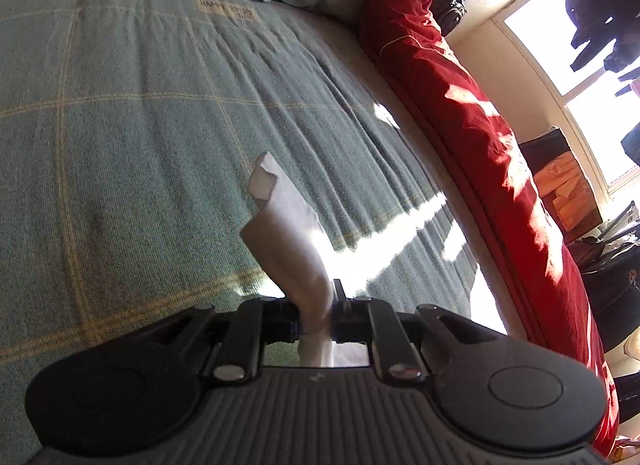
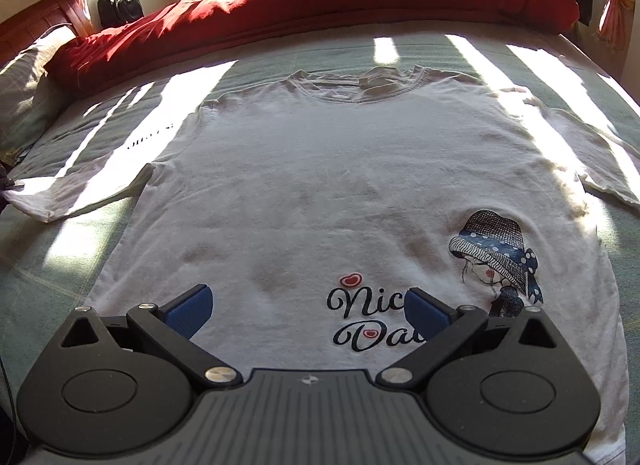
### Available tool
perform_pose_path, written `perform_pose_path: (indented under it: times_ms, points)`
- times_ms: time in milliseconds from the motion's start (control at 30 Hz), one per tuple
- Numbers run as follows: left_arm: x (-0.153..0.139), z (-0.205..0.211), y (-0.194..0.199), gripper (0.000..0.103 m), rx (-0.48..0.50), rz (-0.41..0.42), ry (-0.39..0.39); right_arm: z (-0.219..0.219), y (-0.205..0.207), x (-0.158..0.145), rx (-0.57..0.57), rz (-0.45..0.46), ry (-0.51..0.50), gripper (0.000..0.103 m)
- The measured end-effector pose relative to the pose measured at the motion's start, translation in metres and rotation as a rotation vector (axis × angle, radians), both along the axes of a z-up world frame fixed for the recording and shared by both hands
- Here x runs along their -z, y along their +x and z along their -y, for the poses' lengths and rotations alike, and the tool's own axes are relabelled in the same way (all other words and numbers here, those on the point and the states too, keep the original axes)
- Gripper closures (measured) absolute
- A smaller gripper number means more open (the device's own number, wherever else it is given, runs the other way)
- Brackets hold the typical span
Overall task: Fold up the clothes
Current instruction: 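Lift the pinched sleeve with the left tool over the shirt body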
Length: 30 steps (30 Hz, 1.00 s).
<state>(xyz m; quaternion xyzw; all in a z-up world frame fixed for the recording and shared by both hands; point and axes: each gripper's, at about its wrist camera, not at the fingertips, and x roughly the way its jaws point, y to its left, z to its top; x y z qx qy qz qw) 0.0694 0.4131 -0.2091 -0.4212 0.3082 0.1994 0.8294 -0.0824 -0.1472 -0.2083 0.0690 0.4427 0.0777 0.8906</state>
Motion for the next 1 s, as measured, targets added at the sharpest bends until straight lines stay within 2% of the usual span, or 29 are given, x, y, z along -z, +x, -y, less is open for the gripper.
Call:
perform_pose_path:
  times_ms: [267, 500, 733, 1000]
  points:
    - [-0.052, 0.047, 0.011, 0.092, 0.1, 0.038, 0.073, 0.016, -0.02, -0.01, -0.006, 0.014, 0.027, 0.0]
    - [-0.084, 0.103, 0.027, 0.092, 0.184, 0.058, 0.112, 0.027, -0.034, -0.009, -0.026, -0.012, 0.064, 0.0]
    - [-0.11, 0.162, 0.039, 0.092, 0.268, 0.086, 0.138, 0.033, -0.047, -0.011, -0.07, -0.009, 0.044, 0.0]
    - [-0.125, 0.228, 0.049, 0.092, 0.332, 0.097, 0.148, 0.063, -0.055, -0.017, -0.085, 0.0, 0.049, 0.0]
